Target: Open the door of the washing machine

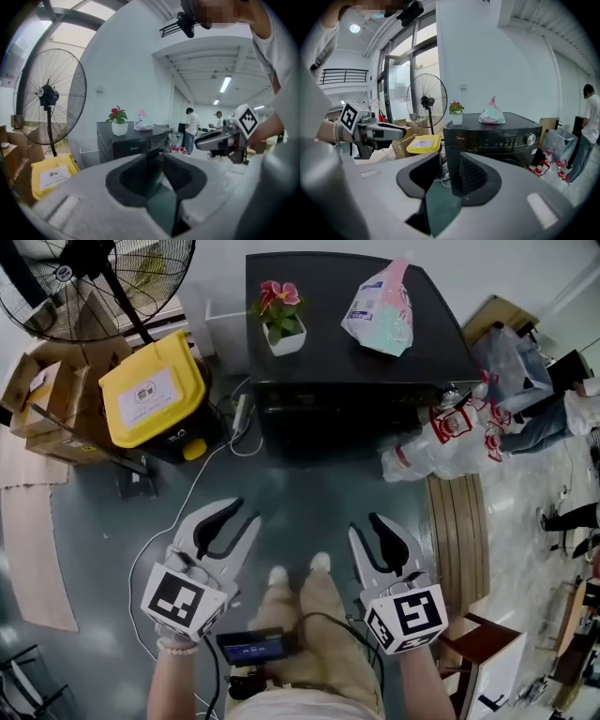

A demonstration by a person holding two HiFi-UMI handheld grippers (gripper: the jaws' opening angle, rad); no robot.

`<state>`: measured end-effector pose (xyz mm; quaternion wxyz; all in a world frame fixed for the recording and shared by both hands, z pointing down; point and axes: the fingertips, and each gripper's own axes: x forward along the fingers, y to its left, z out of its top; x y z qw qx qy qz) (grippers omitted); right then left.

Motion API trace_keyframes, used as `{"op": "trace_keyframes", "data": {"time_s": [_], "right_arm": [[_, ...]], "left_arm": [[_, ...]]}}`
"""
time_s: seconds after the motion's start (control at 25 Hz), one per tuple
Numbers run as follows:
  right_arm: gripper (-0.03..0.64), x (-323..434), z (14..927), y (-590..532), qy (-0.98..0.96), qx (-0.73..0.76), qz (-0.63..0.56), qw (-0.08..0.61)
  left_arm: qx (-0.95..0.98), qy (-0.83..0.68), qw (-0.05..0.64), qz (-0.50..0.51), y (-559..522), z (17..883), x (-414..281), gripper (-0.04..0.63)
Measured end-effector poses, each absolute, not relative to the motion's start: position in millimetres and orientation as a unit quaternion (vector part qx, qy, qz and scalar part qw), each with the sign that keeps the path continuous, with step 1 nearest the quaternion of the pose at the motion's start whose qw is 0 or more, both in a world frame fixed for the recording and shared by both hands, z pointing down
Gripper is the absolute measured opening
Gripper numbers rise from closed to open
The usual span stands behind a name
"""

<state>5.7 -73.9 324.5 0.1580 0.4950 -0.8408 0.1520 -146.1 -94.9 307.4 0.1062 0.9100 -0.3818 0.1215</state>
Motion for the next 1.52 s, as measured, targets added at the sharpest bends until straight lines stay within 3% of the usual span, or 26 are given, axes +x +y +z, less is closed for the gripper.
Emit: {"op": "trace_keyframes", "data": {"time_s": [1.52], "right_arm": [[0.12, 48.5, 471.5, -143.9, -0.837, 0.483, 0.187, 0.177]], "left_arm": [[0.9, -0.364, 0.116, 0.211, -231.4, 549.2, -77.9, 0.164]]}}
